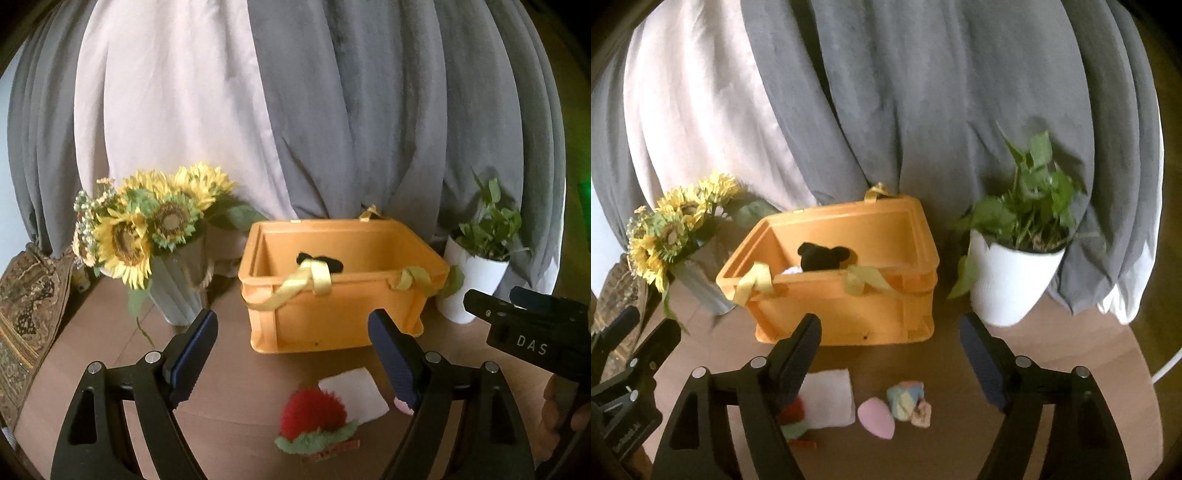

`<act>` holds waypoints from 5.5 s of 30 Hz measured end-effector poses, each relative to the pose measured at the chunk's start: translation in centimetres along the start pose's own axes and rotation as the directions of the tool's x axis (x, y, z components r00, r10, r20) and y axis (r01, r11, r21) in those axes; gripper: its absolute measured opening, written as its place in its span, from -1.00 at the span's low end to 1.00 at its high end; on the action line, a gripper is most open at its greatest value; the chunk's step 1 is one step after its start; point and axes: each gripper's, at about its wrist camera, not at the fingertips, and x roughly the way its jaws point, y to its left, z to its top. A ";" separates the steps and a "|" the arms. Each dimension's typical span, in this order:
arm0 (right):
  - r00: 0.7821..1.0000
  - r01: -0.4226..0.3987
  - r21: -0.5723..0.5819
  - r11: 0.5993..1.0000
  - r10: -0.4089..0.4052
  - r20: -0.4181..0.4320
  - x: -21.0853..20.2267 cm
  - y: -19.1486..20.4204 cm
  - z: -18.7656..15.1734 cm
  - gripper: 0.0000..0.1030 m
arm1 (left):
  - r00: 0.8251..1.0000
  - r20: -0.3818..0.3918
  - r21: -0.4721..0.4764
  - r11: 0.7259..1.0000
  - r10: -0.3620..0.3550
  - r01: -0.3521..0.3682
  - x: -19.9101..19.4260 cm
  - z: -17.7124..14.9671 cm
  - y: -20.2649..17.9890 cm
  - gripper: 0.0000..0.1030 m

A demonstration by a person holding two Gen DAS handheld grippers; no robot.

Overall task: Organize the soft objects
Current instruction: 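Pull both grippers back from the crate toward the remaining toys, then grasp the red pompom with the left gripper while the right gripper grasps the pastel knotted cloth, then lift and carry the pompom and knotted cloth in both grippers over the crate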

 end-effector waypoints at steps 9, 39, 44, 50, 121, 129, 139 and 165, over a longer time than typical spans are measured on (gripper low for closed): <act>0.999 -0.020 0.024 1.000 0.021 -0.042 0.8 -1.0 -3.2 0.52 | 0.996 -0.084 0.034 0.999 0.000 0.003 1.8 -4.1 -1.0 0.63; 0.978 -0.030 0.108 0.994 0.052 -0.203 8.5 -3.1 -8.0 0.51 | 0.945 -0.326 -0.013 0.999 -0.035 0.033 8.9 -9.8 -1.9 0.63; 0.974 -0.015 0.129 0.992 0.043 -0.221 10.0 -3.3 -8.2 0.43 | 0.937 -0.350 -0.007 1.000 -0.019 0.017 10.3 -10.1 -1.8 0.63; 0.964 -0.028 0.156 0.987 0.067 -0.257 11.5 -3.3 -8.7 0.27 | 0.931 -0.364 -0.008 1.000 -0.014 0.012 11.3 -10.5 -1.7 0.59; 0.985 -0.166 0.046 0.985 0.164 0.047 0.9 0.8 -0.2 -0.25 | 0.981 0.125 -0.027 0.988 -0.150 0.155 0.6 1.3 0.0 -0.94; 0.977 -0.192 0.025 0.981 0.189 0.103 0.3 1.7 2.5 -0.25 | 0.970 0.204 -0.017 0.990 -0.134 0.141 0.4 4.2 0.5 -0.94; 0.966 -0.204 0.000 0.979 0.201 0.162 0.5 2.5 5.6 -0.25 | 0.954 0.274 0.014 0.993 -0.119 0.120 1.0 7.4 0.4 -0.94; 0.986 -0.124 -0.049 0.991 0.129 0.106 7.0 1.6 12.7 -0.25 | 0.960 0.179 0.092 0.976 -0.213 0.200 10.3 12.7 -3.0 -0.93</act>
